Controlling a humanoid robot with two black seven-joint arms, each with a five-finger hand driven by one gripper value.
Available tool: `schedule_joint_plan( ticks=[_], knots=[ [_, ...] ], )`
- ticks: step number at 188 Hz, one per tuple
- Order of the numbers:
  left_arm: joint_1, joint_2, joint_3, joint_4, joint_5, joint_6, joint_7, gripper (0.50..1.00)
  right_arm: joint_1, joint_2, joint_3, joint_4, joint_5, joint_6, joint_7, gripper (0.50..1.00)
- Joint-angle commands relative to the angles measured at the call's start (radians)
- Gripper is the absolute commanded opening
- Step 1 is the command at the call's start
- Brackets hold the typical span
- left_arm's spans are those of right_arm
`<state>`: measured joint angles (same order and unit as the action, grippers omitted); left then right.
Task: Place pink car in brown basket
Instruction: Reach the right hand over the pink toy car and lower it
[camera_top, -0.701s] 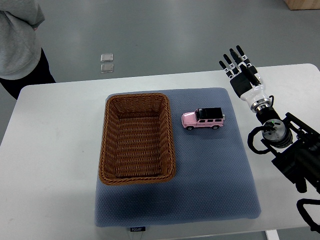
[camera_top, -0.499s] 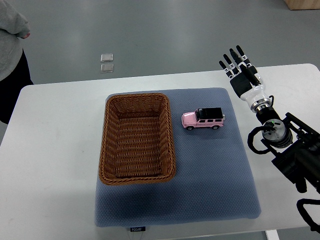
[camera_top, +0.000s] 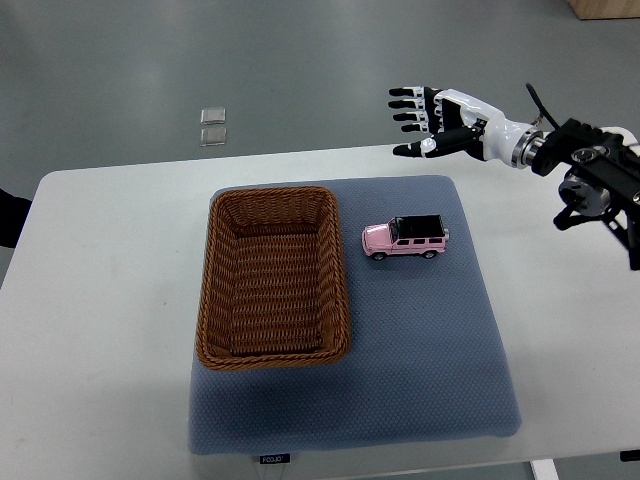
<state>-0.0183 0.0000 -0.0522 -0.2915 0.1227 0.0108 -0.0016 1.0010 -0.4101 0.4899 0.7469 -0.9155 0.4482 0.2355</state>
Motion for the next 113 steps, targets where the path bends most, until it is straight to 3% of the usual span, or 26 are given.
schedule_joint_plan(
  ticks=[1, 27, 54, 113],
  knots=[
    [0.0, 0.0, 0.0, -0.008, 0.002, 0.0, 0.0, 1.0, 0.099, -0.093, -0.161, 0.156, -0.218, 0.041, -0.042, 0.909],
    [0.0, 0.0, 0.002, -0.014, 0.0, 0.0, 0.0, 1.0, 0.18, -0.098, -0.3, 0.246, -0.258, 0.095, -0.151, 0.909],
    [0.0, 0.0, 0.002, -0.012, 0.0, 0.0, 0.0, 1.0, 0.171, -0.058, -0.335, 0.243, -0.273, 0.081, -0.171, 0.909],
    [0.0, 0.0, 0.0, -0.012, 0.0, 0.0, 0.0, 1.0, 0.091, 0.02, -0.37, 0.14, -0.289, -0.062, -0.208, 0.909]
  ],
)
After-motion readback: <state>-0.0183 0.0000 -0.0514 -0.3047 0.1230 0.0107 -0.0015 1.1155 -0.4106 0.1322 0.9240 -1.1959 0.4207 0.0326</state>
